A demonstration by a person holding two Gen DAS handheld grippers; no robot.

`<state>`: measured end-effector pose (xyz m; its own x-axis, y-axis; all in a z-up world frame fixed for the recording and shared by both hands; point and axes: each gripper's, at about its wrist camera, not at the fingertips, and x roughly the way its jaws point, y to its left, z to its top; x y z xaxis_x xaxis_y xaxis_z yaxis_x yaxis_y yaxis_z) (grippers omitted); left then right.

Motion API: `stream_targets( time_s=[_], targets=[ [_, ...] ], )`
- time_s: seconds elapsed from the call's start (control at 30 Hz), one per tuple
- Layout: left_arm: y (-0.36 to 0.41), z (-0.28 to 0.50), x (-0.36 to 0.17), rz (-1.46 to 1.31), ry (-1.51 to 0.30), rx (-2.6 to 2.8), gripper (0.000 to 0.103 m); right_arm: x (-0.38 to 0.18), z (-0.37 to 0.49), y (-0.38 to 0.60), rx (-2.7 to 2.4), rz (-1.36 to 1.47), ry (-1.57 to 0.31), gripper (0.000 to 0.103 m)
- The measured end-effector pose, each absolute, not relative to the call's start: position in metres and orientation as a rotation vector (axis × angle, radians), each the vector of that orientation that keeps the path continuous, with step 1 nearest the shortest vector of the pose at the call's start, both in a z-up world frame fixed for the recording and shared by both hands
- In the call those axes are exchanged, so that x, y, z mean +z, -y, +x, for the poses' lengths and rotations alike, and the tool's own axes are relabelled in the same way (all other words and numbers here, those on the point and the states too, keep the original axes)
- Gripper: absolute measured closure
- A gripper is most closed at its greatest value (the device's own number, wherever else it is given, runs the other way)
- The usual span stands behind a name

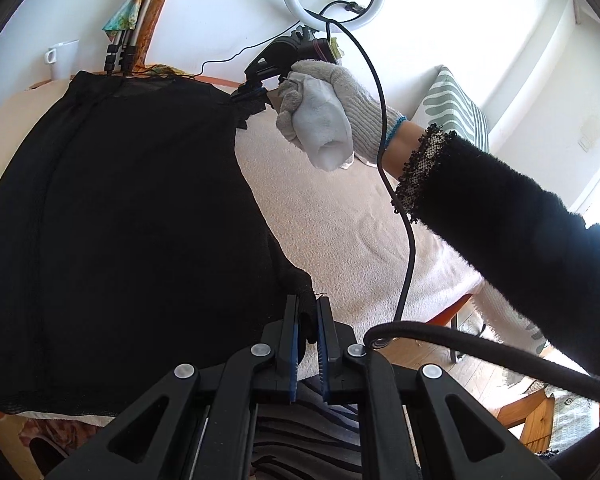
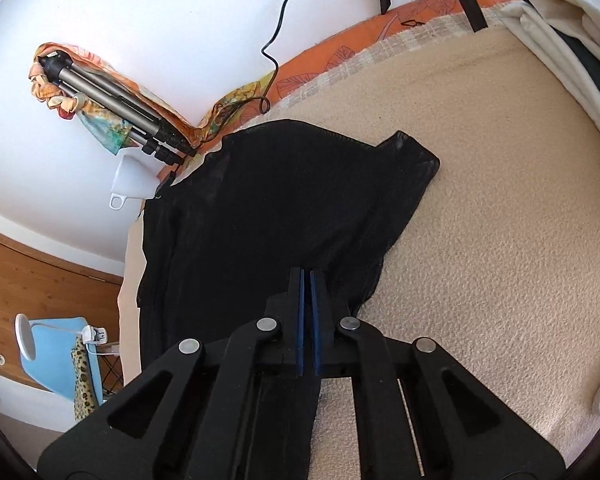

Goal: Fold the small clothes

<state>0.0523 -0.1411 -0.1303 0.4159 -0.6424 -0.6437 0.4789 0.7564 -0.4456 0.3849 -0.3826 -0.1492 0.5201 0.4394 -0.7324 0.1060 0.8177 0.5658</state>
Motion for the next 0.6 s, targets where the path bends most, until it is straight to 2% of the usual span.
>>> stream_targets(
  time_s=[0.17,0.23,0.27,0.3,0.43,0.53,0.57,0.6],
  targets=[
    [0.135,0.051,-0.133,-0.207,-0.897,-0.708,0.098,-0.133,0.378,0.38,0.143,0.552,-0.996,0.099],
    [0.136,0.052,-0.134,-0.199,-0.896,-0.708,0.098,-0.138,0.373,0.389,0.084,0.559,-1.008,0.079],
    [0.136,0.052,-0.135,-0.196,-0.897,-0.708,0.098,-0.142,0.371,0.393,0.066,0.569,-1.016,0.06],
    [0.137,0.053,-0.135,-0.198,-0.899,-0.712,0.098,-0.147,0.37,0.397,0.071,0.593,-1.029,0.054],
    [0.141,0.054,-0.136,-0.2,-0.903,-0.719,0.098,-0.167,0.376,0.404,0.123,0.708,-1.067,0.054],
    [0.141,0.055,-0.135,-0.202,-0.902,-0.719,0.098,-0.168,0.382,0.396,0.13,0.681,-1.07,0.054],
    [0.141,0.055,-0.135,-0.203,-0.9,-0.717,0.098,-0.167,0.384,0.391,0.131,0.657,-1.072,0.058],
    [0.141,0.055,-0.135,-0.208,-0.9,-0.716,0.098,-0.167,0.387,0.386,0.145,0.641,-1.083,0.074]
  ],
)
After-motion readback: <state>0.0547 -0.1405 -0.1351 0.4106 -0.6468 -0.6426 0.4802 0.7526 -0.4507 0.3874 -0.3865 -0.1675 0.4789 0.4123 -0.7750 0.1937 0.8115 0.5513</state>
